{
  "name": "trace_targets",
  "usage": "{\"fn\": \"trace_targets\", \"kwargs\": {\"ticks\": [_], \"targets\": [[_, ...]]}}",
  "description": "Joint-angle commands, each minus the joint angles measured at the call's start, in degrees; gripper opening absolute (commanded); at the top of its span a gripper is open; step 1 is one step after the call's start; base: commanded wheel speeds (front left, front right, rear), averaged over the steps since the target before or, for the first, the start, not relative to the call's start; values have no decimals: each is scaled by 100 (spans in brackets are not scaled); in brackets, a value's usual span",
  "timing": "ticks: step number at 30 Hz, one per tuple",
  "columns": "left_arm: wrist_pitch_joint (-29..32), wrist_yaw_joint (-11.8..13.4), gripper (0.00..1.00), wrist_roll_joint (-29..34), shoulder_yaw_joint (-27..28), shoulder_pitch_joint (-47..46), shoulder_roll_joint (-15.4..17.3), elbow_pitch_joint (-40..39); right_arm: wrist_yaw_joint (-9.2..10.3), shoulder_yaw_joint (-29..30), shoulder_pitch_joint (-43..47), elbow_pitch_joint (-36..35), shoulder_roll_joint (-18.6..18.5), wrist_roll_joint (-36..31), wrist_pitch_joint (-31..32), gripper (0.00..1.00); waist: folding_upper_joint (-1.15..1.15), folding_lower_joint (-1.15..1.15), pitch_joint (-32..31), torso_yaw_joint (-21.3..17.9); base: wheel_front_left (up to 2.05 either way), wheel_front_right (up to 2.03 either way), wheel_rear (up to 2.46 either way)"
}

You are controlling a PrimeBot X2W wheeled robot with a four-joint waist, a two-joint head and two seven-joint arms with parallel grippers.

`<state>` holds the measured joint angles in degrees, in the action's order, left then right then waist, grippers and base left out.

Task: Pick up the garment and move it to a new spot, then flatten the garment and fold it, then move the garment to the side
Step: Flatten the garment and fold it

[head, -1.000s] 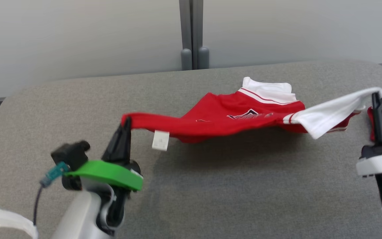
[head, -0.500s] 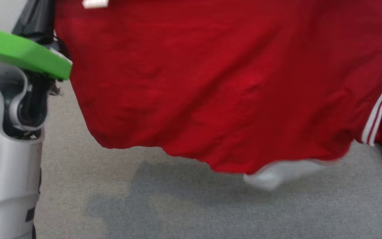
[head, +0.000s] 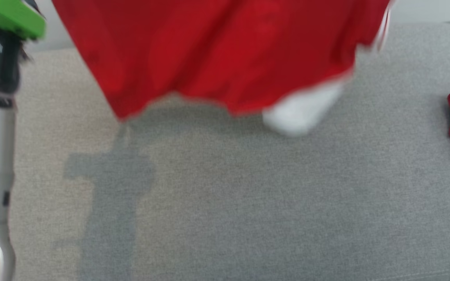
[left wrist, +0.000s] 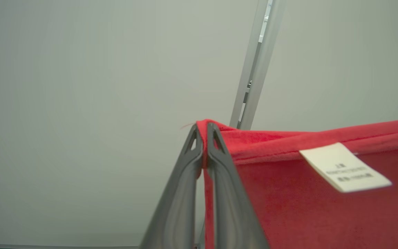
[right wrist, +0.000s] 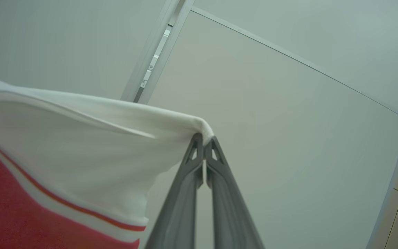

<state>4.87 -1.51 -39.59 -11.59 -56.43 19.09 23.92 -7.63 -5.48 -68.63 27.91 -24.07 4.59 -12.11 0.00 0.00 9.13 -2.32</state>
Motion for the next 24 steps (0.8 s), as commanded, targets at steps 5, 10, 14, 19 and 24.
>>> {"fn": "trace_targets", "kwargs": {"ticks": [5,10,14,19,24], "targets": [[-1160,-52,0,253,264,-945,12,624,31,849,-838,311,228,-756,-274,0,0,0,655,-105,0,0,0],[-1478,-270,0,157,174,-703,-130,1334,40,1058,-434,413,515,-844,-306,0,0,0,636,-154,0,0,0],[-1744,-362,0,91,122,25,-296,1834,40,1038,532,395,648,-521,-303,0,0,0,645,-176,0,0,0],[-1973,-451,0,-63,150,1379,-734,2380,40,1048,2432,111,956,-15,-305,0,0,0,616,-212,0,0,0],[-2019,-544,0,-20,137,2634,-1161,2677,26,921,4197,-234,1340,366,-306,0,0,0,464,-254,0,0,0]]}}
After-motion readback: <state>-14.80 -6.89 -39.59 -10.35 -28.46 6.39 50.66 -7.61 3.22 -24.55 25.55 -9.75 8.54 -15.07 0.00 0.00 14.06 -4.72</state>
